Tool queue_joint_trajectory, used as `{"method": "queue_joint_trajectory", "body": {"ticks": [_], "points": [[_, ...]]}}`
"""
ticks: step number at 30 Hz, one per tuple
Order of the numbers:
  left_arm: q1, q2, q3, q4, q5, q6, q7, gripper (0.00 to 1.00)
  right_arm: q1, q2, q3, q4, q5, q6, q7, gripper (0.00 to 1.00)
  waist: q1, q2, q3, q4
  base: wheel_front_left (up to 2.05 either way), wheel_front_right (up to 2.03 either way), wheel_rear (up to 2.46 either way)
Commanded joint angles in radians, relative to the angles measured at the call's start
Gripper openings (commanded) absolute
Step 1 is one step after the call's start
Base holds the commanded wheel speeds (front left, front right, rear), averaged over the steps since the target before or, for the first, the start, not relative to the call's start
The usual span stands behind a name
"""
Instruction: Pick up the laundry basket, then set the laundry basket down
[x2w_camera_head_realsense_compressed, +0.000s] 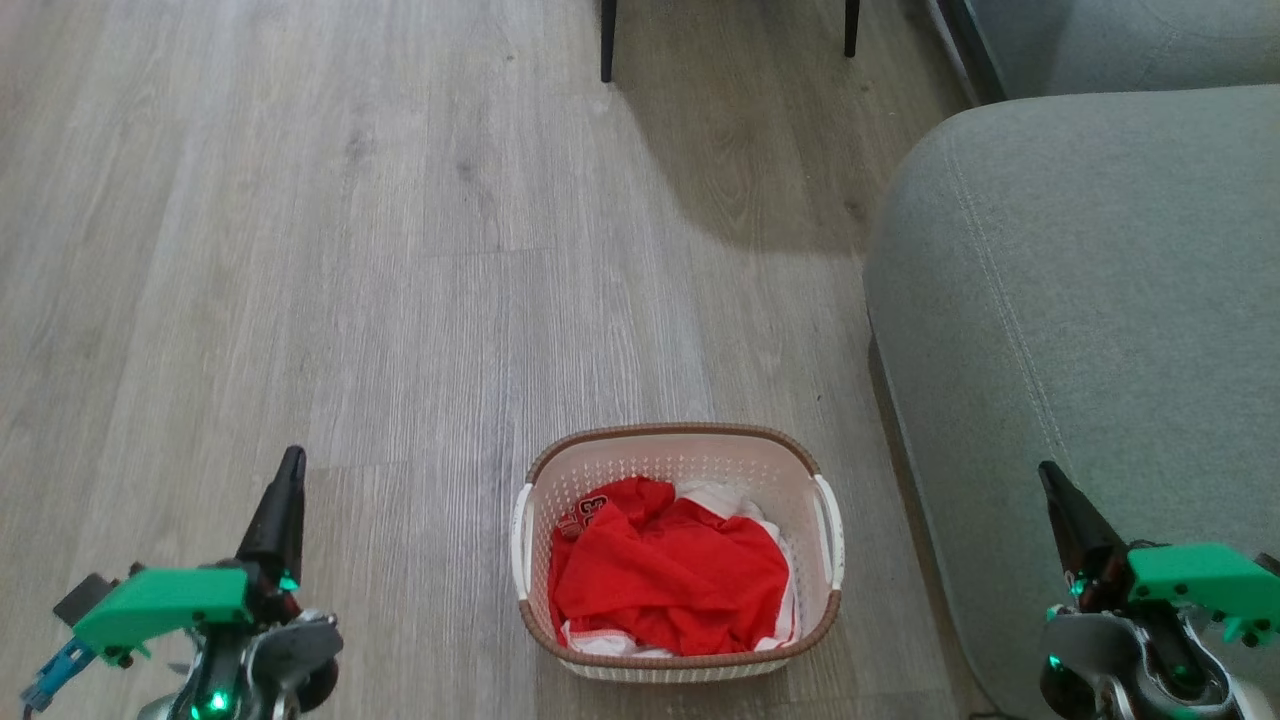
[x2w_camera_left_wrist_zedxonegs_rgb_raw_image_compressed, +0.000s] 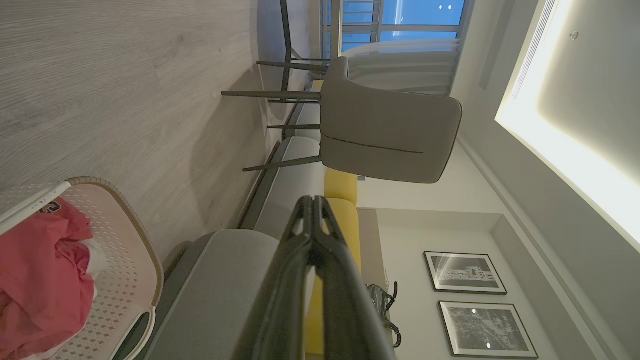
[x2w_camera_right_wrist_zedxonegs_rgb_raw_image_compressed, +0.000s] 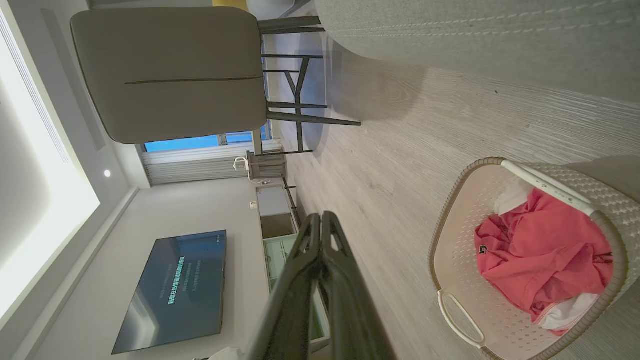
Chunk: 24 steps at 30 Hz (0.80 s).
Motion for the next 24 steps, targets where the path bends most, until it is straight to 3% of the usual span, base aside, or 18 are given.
{"method": "queue_joint_trajectory", "body": {"ticks": [1,24], "points": [[-0.058,0.01,0.036,-0.03,0.006,-0.007,0.007,0.0,-0.05,-0.008,0.018,-0.031,-0.009,0.002,0.007,0.0,0.0,0.0,0.0,0.0,0.0,0.0,0.0],[-0.058,0.01,0.036,-0.03,0.006,-0.007,0.007,0.0,-0.05,-0.008,0.018,-0.031,-0.009,0.002,0.007,0.0,0.0,0.0,0.0,0.0,0.0,0.0,0.0]]}}
